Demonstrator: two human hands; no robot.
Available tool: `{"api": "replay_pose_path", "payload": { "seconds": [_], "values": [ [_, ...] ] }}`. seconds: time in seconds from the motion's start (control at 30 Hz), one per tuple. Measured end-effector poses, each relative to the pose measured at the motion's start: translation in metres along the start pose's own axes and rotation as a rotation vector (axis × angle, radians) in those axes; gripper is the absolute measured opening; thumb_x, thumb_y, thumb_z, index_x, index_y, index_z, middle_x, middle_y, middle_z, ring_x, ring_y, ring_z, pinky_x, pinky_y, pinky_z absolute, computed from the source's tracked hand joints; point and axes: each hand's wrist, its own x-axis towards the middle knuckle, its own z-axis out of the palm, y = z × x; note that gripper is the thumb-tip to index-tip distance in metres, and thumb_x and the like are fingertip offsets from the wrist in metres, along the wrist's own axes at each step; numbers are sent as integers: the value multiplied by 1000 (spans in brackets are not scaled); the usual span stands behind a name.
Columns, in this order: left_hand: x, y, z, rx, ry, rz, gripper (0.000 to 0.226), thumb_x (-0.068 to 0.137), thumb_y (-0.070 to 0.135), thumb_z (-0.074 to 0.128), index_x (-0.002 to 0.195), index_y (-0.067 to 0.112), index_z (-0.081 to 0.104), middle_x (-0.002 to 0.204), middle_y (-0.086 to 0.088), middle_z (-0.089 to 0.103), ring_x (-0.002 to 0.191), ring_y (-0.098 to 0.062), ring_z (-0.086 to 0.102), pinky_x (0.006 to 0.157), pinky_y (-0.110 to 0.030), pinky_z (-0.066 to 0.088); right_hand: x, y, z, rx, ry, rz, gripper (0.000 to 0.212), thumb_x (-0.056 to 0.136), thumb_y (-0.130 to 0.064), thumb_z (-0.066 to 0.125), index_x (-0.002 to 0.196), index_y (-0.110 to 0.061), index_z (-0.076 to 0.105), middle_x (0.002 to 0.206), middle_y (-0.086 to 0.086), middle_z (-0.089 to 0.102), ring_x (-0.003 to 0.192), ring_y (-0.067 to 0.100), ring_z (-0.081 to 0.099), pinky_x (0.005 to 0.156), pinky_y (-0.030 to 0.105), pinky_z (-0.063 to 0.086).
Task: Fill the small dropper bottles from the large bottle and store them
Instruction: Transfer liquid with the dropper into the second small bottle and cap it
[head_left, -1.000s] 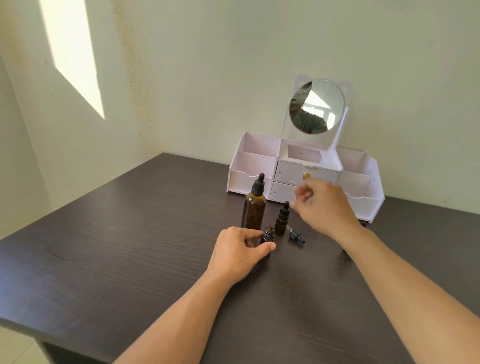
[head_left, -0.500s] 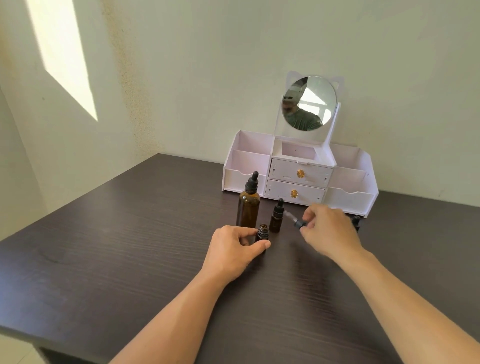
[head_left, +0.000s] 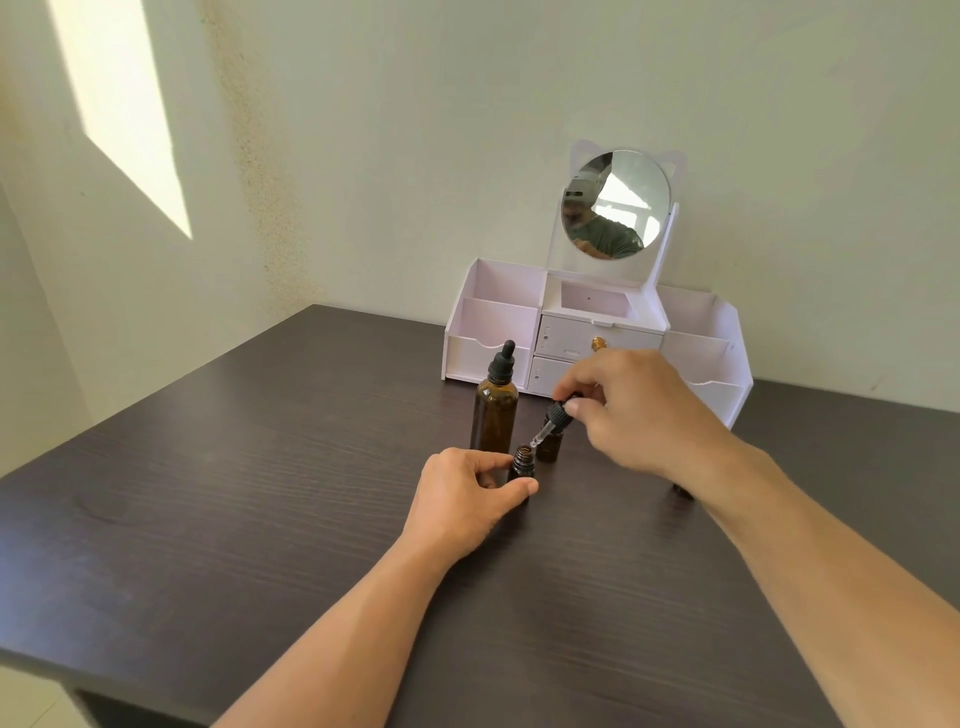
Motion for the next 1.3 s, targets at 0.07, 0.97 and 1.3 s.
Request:
{"api": "replay_pose_path", "payload": {
  "seconds": [0.07, 0.97, 1.3],
  "values": [
    [1, 0, 0, 0, 3, 5, 52, 78, 44, 76, 124, 21, 66, 61, 11, 58, 56, -1, 52, 57, -11, 42, 2, -1, 4, -14, -31, -35, 18, 88, -15, 61, 100, -23, 72, 92, -7, 64, 86, 9, 52, 81, 24, 39],
    [0, -1, 0, 26, 26, 7, 52, 77, 45, 77, 122, 19, 67, 73, 6, 66, 69, -6, 62, 57, -10, 43, 22, -12, 25, -270, -154, -71, 43, 75, -67, 61, 66, -25, 59, 67, -7, 59, 72, 16, 57, 64, 31, 45],
    [1, -1, 1, 19, 6, 10, 53, 78, 44, 76, 124, 19, 66, 72, 6, 66, 67, -6, 62, 60, -14, 47, 22, -8, 27, -184, -205, -98, 26, 83, -46, 66, 66, -28, 55, 71, -9, 57, 72, 12, 54, 61, 28, 40]
  ]
}}
